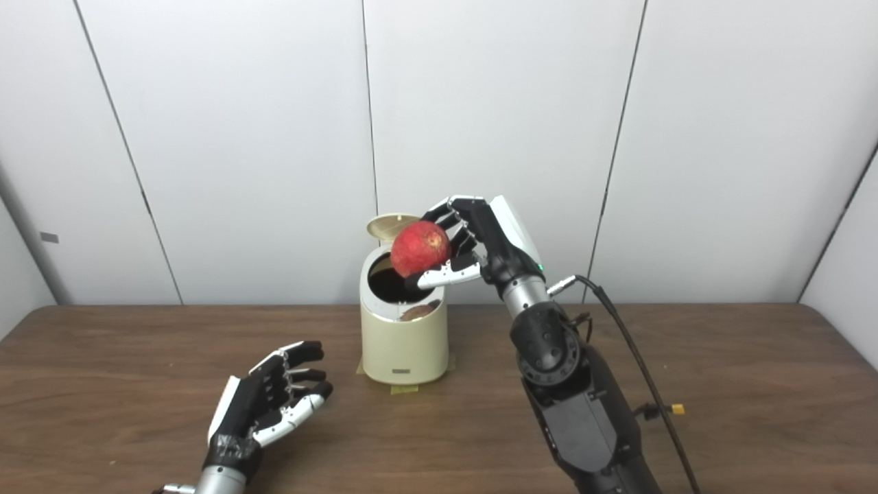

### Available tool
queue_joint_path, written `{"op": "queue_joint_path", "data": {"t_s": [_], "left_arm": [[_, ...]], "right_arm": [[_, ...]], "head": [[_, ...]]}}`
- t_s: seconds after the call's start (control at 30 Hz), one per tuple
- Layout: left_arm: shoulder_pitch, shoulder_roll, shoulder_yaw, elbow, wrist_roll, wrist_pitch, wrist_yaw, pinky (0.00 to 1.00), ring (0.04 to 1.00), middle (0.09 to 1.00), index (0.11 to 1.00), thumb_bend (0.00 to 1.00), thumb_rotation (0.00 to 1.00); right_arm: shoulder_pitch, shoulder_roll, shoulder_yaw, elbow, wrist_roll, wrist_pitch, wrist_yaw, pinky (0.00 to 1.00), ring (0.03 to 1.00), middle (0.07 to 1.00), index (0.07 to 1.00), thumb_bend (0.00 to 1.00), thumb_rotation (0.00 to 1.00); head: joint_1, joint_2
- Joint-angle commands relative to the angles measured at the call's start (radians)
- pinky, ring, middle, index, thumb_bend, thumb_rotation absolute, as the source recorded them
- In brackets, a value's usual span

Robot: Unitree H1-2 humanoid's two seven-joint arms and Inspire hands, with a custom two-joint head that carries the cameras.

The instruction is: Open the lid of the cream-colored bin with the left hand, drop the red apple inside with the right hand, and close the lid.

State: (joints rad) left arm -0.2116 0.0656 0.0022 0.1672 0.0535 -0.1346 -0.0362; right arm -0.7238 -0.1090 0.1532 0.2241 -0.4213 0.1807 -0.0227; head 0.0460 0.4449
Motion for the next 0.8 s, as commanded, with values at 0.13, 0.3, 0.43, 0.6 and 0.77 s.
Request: {"op": "queue_joint_path", "data": {"t_s": [0.13, 0.3, 0.43, 0.6, 0.77], "left_arm": [[-0.023, -0.014, -0.006, -0.004, 0.001, -0.029, 0.011, 0.57, 0.687, 0.774, 0.754, 0.6, 0.17], [-0.023, -0.017, -0.007, -0.011, 0.002, -0.03, 0.013, 0.57, 0.691, 0.777, 0.758, 0.59, 0.15], [-0.023, -0.019, -0.008, -0.013, 0.003, -0.029, 0.015, 0.57, 0.686, 0.768, 0.753, 0.61, 0.17], [-0.023, -0.021, -0.009, -0.015, 0.006, -0.033, 0.016, 0.58, 0.682, 0.774, 0.759, 0.6, 0.16], [-0.022, -0.026, -0.007, -0.017, -0.005, -0.025, 0.012, 0.59, 0.681, 0.769, 0.754, 0.61, 0.15]], "right_arm": [[-0.084, 0.011, -0.005, 0.029, 0.001, -0.022, -0.024, 0.28, 0.332, 0.417, 0.526, 0.52, 0.0], [-0.089, 0.019, -0.004, 0.064, 0.005, -0.05, -0.04, 0.28, 0.329, 0.418, 0.526, 0.52, 0.0], [-0.087, 0.022, -0.004, 0.079, 0.008, -0.064, -0.049, 0.28, 0.332, 0.424, 0.524, 0.52, 0.0], [-0.083, 0.026, -0.003, 0.083, 0.014, -0.077, -0.05, 0.28, 0.333, 0.433, 0.517, 0.53, 0.0], [-0.079, 0.016, 0.015, 0.079, 0.0, -0.087, -0.039, 0.26, 0.345, 0.433, 0.533, 0.52, 0.0]], "head": [[0.006, 0.002], [0.011, 0.006], [0.013, 0.008], [0.019, 0.012], [0.02, 0.013]]}}
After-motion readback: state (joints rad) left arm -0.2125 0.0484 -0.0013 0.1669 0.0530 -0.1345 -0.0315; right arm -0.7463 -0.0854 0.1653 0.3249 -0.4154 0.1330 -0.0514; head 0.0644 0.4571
